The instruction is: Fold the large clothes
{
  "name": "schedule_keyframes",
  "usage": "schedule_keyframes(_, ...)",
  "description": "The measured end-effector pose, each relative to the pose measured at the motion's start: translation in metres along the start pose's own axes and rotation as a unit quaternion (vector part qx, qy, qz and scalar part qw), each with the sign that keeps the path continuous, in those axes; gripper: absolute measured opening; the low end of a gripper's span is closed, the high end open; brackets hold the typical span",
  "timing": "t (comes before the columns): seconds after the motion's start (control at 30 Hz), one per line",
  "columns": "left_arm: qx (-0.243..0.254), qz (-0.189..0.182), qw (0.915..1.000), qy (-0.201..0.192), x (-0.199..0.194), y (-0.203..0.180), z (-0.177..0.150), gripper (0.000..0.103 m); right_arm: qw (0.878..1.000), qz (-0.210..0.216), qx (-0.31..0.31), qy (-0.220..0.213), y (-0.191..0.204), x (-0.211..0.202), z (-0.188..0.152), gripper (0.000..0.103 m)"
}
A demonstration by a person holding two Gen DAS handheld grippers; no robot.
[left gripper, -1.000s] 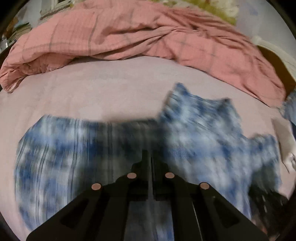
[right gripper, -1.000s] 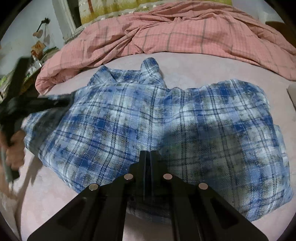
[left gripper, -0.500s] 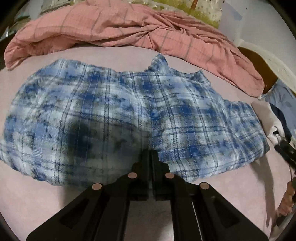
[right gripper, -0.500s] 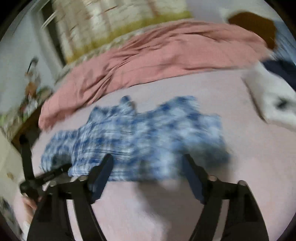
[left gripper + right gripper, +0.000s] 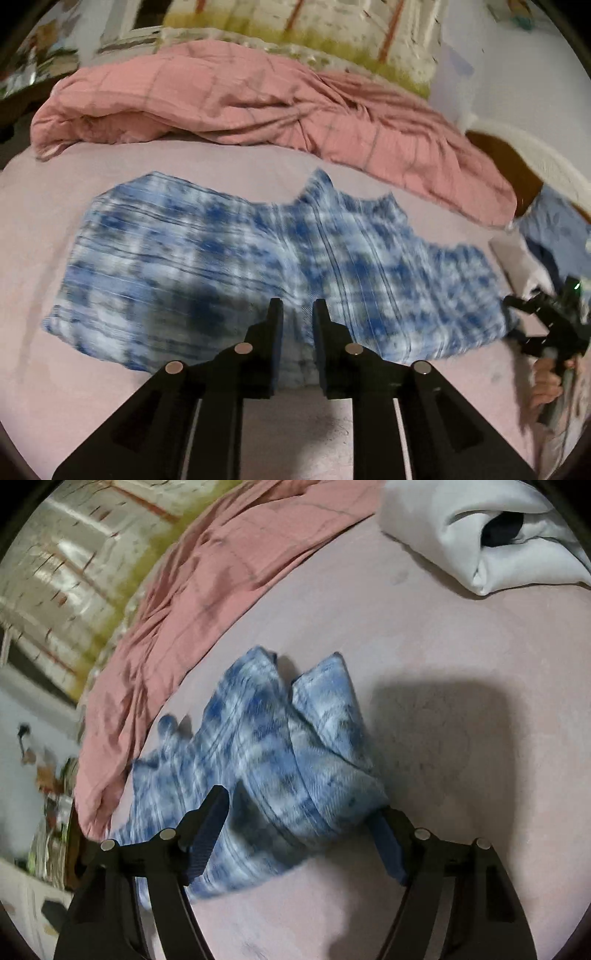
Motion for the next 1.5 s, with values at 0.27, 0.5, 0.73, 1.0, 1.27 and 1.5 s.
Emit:
schedule_keyframes(0.27, -0.022, 0.005, 0.9992, -0.034, -0.02, 0.02, 0.016, 0.025, 0.97, -0.087, -0.178, -0.143, 0.072, -0.044, 0.003, 0.015)
schedule_keyframes(0.5, -0.026, 0.022, 0.9982, -0.049, -0.027, 0.032, 0.02, 0.028, 0.919, -0.079, -0.348, -0.167, 0.196, -0.057, -0.069, 0.015)
schedule_keyframes(0.73, -0.042, 0.017, 0.9974, -0.056, -0.032, 0.039, 0.023, 0.028, 0.922, -0.111, -0.369, -0.026, 0.223, 0.036, -0.141, 0.015)
schedule_keyframes(1.0, -0.062, -0.026, 0.9964, -0.052, -0.036, 0.03, 0.024, 0.03, 0.911, -0.027, -0.413, -0.006, 0.216, -0.008, -0.165, 0.064)
schedule_keyframes(1.27, -0.068, -0.012, 0.9953, -0.067, -0.045, 0.037, 0.027, 0.033, 0.946, -0.017, -0.304, -0.107, 0.213, -0.054, -0.086, 0.061)
schedule_keyframes(1.5, -0.044, 0.009, 0.9973, -0.058, -0.038, 0.033, 0.026, 0.033, 0.939, -0.051, -0.338, -0.036, 0.217, 0.031, -0.073, 0.047)
Point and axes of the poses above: each gripper's, at about its wrist camera, not at the fingertips, and x roughly the way its jaws point, y to its left, z to its top, the point moved 9 cm from there along x, roughly the way its jaws point, and after that the axes turned 10 degrees about -z, right-handed, at the moved point
